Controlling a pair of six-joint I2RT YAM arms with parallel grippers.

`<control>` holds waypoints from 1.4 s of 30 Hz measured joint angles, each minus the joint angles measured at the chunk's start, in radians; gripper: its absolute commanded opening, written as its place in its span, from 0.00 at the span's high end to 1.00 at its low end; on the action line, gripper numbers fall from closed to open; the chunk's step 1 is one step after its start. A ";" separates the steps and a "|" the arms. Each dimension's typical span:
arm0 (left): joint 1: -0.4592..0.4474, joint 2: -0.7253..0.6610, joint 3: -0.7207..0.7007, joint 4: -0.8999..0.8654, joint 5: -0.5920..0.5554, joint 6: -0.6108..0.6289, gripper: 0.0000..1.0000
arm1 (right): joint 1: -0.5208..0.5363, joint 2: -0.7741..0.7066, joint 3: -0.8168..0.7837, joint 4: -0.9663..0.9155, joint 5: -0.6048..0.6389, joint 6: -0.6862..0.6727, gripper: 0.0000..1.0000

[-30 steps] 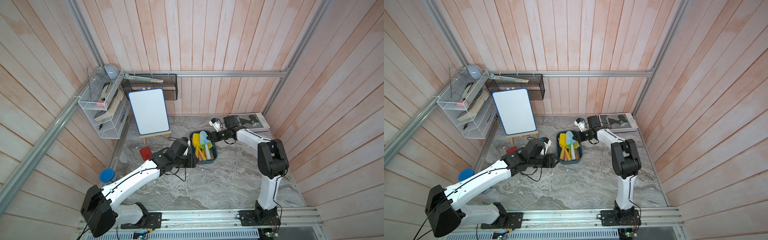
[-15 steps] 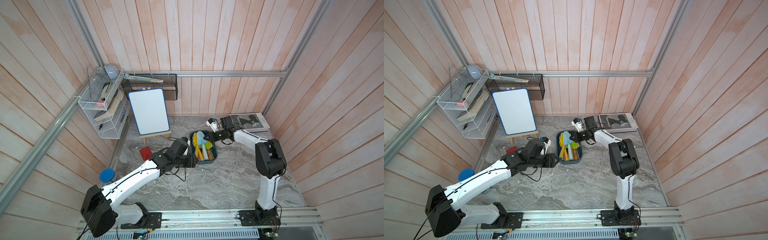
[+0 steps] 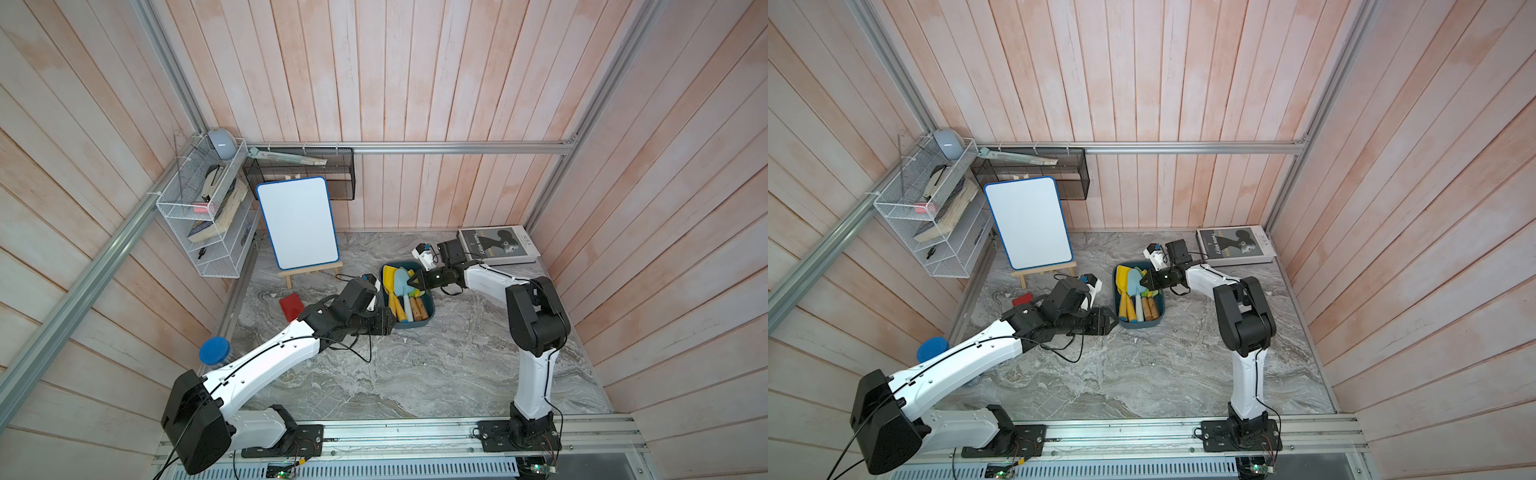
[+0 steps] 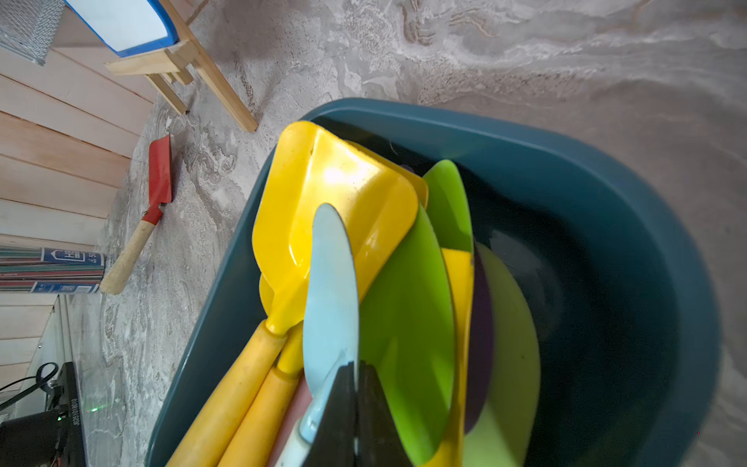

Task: Put the shovel into the storage box
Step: Place the shovel in the storage box, then pick up the shovel from the center of the board.

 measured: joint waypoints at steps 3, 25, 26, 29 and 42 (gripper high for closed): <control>0.000 0.003 0.000 -0.008 -0.007 -0.001 0.35 | 0.000 0.000 -0.001 0.000 0.004 0.004 0.99; 0.006 0.053 0.055 -0.190 -0.161 -0.071 0.31 | 0.029 -0.002 0.027 -0.054 0.136 0.003 0.68; 0.009 0.055 0.062 -0.203 -0.172 -0.076 0.31 | 0.032 -0.002 0.033 -0.066 0.151 0.003 0.67; 0.024 0.061 0.080 -0.243 -0.198 -0.093 0.30 | 0.040 -0.002 0.051 -0.099 0.198 0.004 0.66; 0.197 0.063 0.074 -0.325 -0.249 -0.109 0.24 | 0.086 -0.023 0.119 -0.224 0.382 0.008 0.65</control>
